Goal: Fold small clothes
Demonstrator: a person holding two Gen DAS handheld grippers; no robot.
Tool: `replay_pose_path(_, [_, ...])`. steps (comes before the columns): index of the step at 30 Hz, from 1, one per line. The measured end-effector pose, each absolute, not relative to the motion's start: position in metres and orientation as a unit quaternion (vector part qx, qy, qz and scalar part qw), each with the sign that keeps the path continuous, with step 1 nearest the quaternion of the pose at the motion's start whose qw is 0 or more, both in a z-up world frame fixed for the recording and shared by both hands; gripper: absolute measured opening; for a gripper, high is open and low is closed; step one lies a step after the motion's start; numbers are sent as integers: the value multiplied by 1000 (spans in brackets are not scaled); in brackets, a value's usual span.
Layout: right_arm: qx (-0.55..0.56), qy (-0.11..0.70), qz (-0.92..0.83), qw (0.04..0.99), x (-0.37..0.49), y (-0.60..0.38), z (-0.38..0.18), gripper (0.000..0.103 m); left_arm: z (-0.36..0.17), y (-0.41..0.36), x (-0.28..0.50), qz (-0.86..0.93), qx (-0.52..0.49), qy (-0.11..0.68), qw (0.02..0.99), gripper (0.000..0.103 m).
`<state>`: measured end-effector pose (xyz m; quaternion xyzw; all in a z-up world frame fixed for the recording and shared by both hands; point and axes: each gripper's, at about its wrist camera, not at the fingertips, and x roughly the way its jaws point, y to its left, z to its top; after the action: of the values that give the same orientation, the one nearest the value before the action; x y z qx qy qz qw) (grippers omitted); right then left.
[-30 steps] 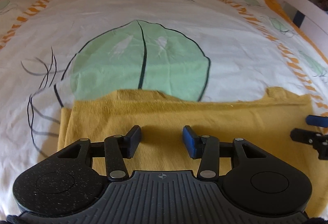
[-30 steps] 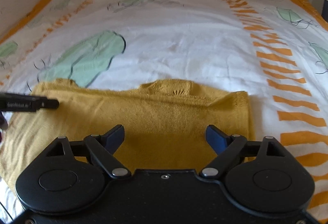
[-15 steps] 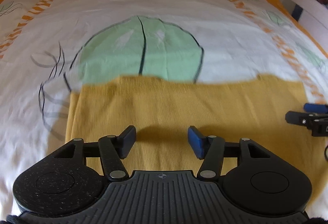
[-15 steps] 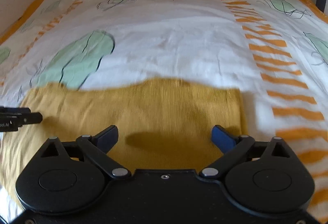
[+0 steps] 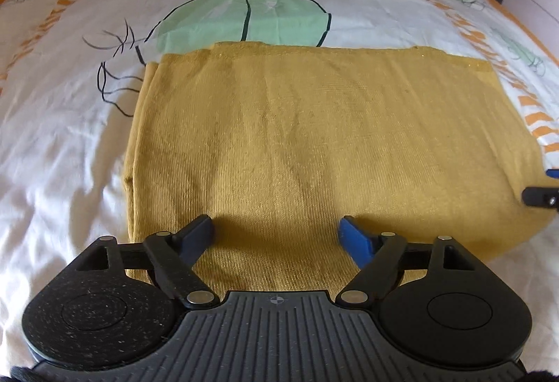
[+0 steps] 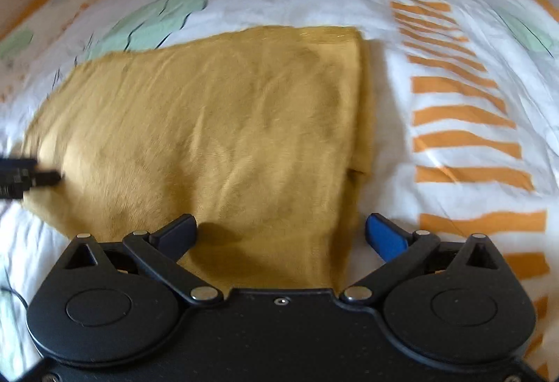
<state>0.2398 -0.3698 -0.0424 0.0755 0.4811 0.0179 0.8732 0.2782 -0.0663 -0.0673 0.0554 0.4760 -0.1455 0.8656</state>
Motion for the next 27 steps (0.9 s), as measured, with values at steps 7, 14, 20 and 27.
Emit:
replay_pose_path(7, [251,436,2,864,248,-429,-44,103,-70,-70,283,-149,54,495,854,84])
replay_pose_path(14, [316,408,61,854,260,-438,-62,103,-72,-73,280,-147,56,497,854,89])
replay_pose_path(20, [348,386,105,848,272,-434,-73,103,-73,-75,282,-149,60,499,852,94])
replay_pose_path(27, [376,368,117,843,274,-438,-79,103,-76,-76,284,-154,59,501,849,101])
